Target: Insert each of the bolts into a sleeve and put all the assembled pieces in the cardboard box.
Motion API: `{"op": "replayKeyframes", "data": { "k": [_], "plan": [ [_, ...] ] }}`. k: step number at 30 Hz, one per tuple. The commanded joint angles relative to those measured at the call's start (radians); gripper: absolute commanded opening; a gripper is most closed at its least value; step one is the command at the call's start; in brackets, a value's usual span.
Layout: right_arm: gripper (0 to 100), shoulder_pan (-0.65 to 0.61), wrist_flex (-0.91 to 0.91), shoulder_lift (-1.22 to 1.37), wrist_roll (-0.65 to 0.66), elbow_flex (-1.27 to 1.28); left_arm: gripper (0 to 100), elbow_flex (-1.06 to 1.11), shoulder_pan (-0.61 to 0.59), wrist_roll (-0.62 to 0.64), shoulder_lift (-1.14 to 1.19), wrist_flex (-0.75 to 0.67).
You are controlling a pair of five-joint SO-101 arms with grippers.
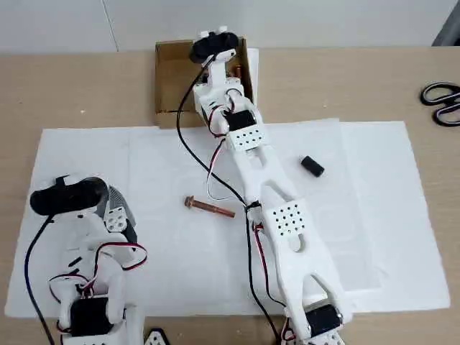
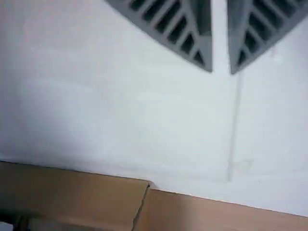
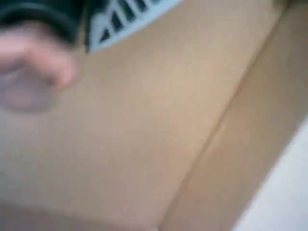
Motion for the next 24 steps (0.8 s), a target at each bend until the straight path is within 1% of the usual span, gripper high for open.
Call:
{"op": "replayKeyframes", "data": {
  "k": [1,7,11,15,22,24],
  "plan": [
    [28.2,0.005,0.073,-0.039,-0.002,-0.1,1,-0.051,-0.006,-0.006,-0.012,0.008],
    [25.4,0.004,0.222,-0.088,-0.003,-0.279,1,-0.051,-0.006,-0.006,-0.012,0.008],
    [25.3,0.024,0.432,-0.127,0.002,-0.413,1,-0.073,-0.006,-0.006,-0.012,0.008],
    [25.3,0.076,0.676,-0.213,0.083,-0.41,1,-0.101,-0.006,-0.006,-0.011,0.009],
    [25.3,0.136,1.049,-0.331,0.092,-0.408,1,-0.11,-0.006,0.002,-0.011,0.009],
    [25.3,0.17,1.086,-0.335,0.094,-0.405,1,-0.11,-0.006,0.002,-0.011,0.009]
  ]
}}
